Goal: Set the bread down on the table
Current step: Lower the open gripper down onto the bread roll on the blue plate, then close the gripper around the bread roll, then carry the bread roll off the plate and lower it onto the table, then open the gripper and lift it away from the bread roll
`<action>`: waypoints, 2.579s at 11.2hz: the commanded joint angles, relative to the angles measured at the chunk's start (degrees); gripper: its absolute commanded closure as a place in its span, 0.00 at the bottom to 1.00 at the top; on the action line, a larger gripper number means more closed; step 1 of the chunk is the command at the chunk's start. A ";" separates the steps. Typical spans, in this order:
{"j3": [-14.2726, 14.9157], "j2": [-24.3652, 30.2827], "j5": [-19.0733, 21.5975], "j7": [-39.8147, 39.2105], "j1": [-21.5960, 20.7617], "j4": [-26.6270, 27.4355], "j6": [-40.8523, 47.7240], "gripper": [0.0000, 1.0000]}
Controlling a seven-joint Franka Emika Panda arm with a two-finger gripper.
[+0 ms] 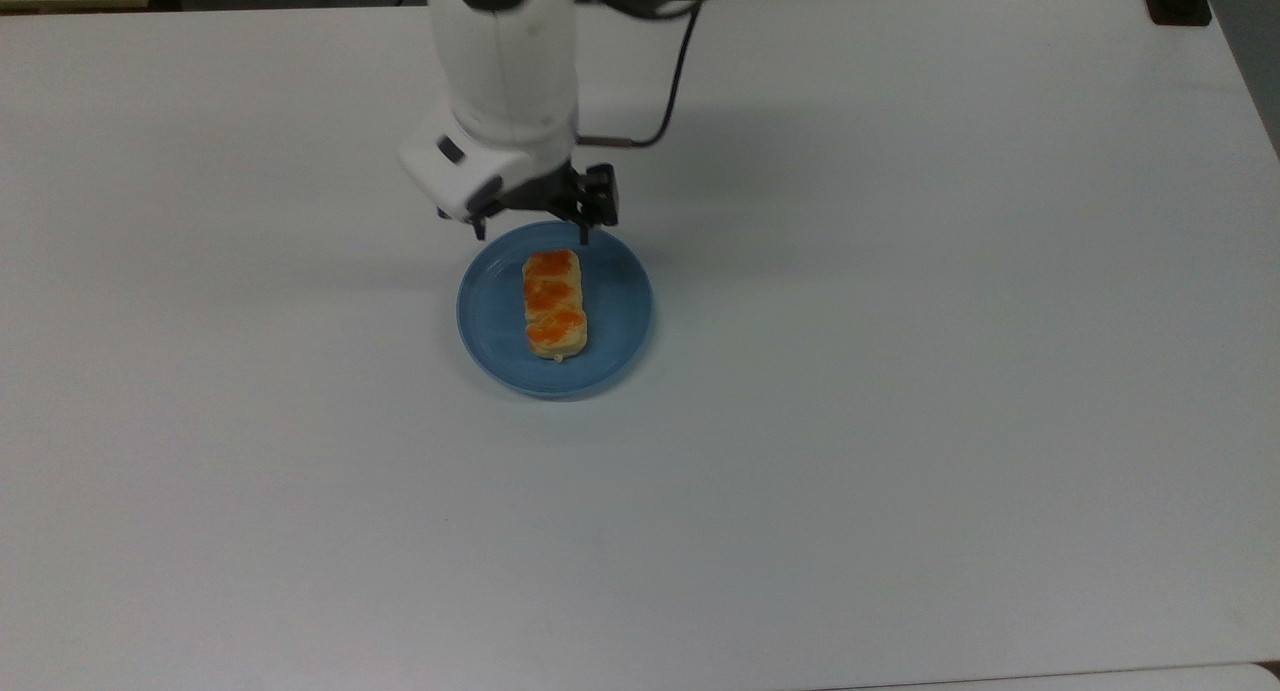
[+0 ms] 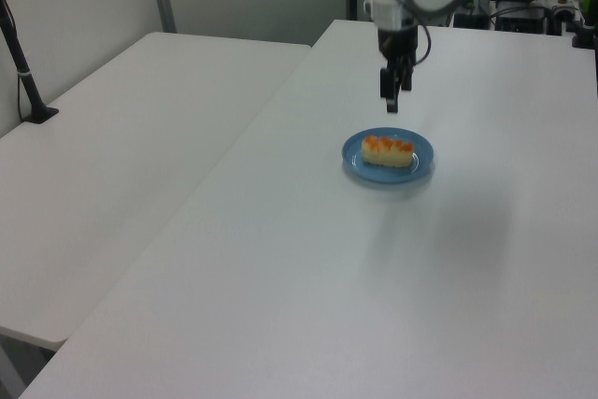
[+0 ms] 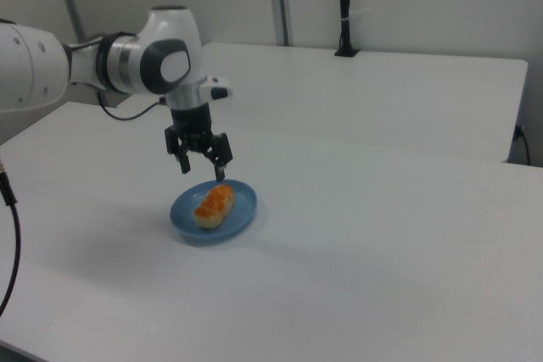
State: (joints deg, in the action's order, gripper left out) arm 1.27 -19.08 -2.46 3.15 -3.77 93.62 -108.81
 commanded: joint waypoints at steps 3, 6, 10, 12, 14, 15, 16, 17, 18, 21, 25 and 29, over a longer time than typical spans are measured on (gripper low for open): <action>0.22 -6.93 -1.49 1.15 -2.99 2.09 -8.51 0.00; 0.40 -7.03 -2.64 1.07 -2.82 2.26 -8.78 0.00; 0.31 -6.85 -4.57 0.89 -2.99 3.15 -8.70 0.69; 0.57 -5.54 -4.48 0.54 -2.91 1.75 -7.91 0.75; 2.06 -3.34 -4.31 -2.25 -1.94 -0.62 -5.46 0.72; 4.42 -3.25 -4.31 -5.49 -1.68 -1.94 -4.57 0.71; 7.14 -3.25 -4.22 -8.48 -1.50 -2.30 -5.00 0.69; 9.34 -3.77 -4.48 -11.82 -0.28 -2.30 -5.53 0.68; 10.32 -4.56 -4.40 -14.90 1.64 -2.30 -5.71 0.68; 10.41 -8.94 -4.74 -15.37 5.70 -1.52 -13.08 0.60; 10.33 -11.78 -4.75 -14.84 6.58 -1.34 -17.22 0.13; 10.77 -2.85 -4.22 -6.89 5.54 -1.69 -10.50 0.00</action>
State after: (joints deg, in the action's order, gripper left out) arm 11.60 -30.38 -6.27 -10.57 2.98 90.78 -125.31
